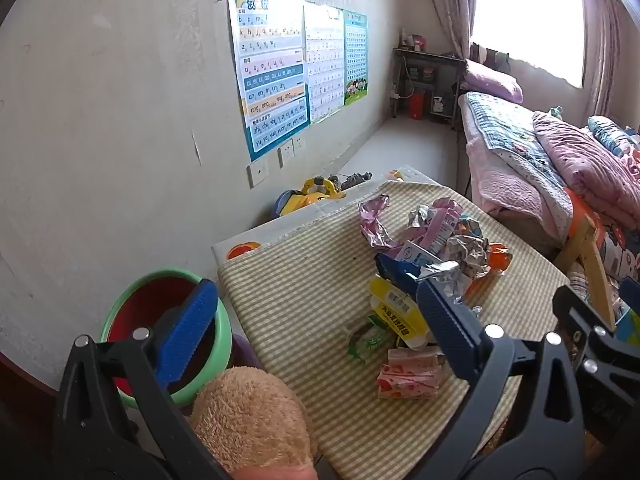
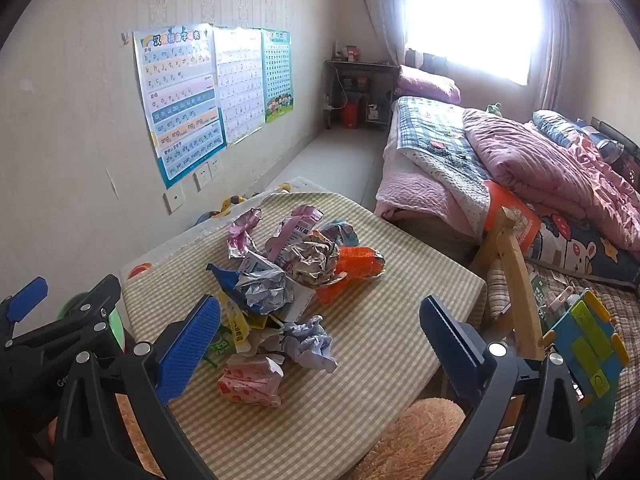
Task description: Collect trash
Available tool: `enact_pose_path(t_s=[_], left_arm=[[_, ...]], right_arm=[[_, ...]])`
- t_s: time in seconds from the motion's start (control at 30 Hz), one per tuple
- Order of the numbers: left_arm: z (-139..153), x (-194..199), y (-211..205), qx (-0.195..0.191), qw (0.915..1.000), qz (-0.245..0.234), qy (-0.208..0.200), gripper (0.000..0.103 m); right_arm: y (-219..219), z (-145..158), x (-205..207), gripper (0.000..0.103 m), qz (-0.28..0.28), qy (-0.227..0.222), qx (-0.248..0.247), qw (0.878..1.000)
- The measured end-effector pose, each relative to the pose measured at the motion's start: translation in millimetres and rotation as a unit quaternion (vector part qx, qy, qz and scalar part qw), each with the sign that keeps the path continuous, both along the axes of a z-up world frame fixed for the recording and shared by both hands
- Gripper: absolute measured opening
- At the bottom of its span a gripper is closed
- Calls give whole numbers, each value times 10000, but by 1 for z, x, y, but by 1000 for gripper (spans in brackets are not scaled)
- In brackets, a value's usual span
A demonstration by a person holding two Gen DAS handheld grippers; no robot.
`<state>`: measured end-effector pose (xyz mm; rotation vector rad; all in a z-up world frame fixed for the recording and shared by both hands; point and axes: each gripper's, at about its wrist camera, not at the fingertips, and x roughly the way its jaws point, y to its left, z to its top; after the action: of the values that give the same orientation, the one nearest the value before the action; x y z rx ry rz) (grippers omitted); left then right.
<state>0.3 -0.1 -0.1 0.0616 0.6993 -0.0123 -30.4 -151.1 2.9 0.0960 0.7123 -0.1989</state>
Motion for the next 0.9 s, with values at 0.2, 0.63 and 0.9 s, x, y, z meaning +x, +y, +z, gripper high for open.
enact_pose_path(t_s=[0.2,0.63,0.9], left_arm=[[-2,7,0,-62,10000,65,30,98],[5,-3,-3,-56,10000,55,-57,98],[12,-2,2,-33,10000,8,-73,98]], right_arm=[[1,1,1,96,-12,-3,-7,10000],[12,12,-2,96,21,-108,-273,9996],[13,12,-3,96,57,-121,-280,9995]])
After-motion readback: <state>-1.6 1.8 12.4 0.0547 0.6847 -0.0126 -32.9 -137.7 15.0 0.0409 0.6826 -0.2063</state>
